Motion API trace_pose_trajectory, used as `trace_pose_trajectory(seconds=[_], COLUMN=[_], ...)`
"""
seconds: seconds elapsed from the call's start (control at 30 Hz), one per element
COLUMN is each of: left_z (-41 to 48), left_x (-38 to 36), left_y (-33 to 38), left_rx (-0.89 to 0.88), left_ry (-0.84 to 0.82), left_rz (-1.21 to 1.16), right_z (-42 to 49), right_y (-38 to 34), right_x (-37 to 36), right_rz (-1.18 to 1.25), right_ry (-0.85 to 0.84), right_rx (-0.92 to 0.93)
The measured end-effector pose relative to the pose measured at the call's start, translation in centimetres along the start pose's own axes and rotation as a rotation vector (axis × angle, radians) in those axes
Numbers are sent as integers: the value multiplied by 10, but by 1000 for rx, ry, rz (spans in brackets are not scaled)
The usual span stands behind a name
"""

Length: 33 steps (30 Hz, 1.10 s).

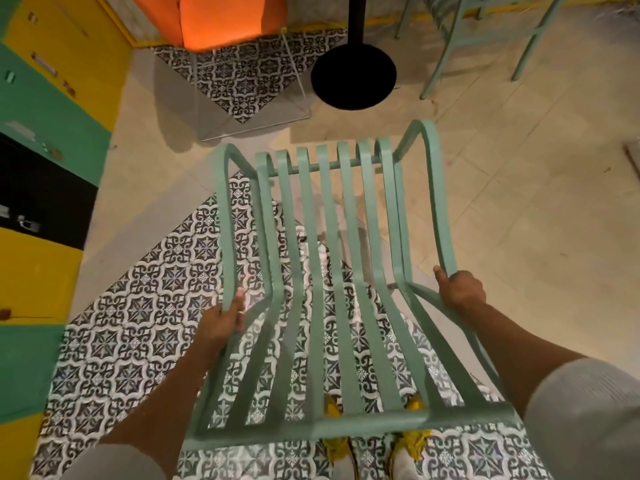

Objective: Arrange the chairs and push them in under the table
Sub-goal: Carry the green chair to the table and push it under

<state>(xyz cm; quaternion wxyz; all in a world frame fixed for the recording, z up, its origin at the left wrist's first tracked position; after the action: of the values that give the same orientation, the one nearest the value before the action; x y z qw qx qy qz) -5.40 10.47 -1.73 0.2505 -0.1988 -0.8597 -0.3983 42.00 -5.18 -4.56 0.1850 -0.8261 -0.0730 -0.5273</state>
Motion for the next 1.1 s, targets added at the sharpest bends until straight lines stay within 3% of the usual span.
trace_pose_trajectory(seconds=[0.4, 0.6, 0.73, 0.87, 1.0, 1.1], left_z=[9, 6, -21, -74, -137, -182], left_x=[-13, -16, -12, 1, 9, 16], left_y=[13, 18, 26, 48, 60, 65], left_rx=[-84, -99, -170, -401, -588, -701], left_ry=[-4, -28, -26, -58, -113, -144], left_rz=[447, 374, 450, 681, 611, 596], right_z=[-16, -16, -44, -92, -146, -192], right_y=[32, 22, 10, -11, -30, -40], right_x=[-3, 11, 31, 63, 92, 116], right_rz=[-103, -111, -180, -346, -216, -122], right_ry=[-20, -52, -35, -23, -113, -85], right_rx=[-50, 20, 164, 360, 548, 680])
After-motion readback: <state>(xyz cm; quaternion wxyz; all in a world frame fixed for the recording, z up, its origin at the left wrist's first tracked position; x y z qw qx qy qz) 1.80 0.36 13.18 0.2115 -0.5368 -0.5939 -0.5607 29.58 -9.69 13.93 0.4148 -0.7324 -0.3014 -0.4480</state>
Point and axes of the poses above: each hand's wrist, its own z-axis towards the middle knuckle, its own x-axis out of the back of the hand, y = z × x, the point moved 2 cm from there along z, towards the middle knuckle, and after that the axes turned 15 degrees about y, right-handed, at the moved point
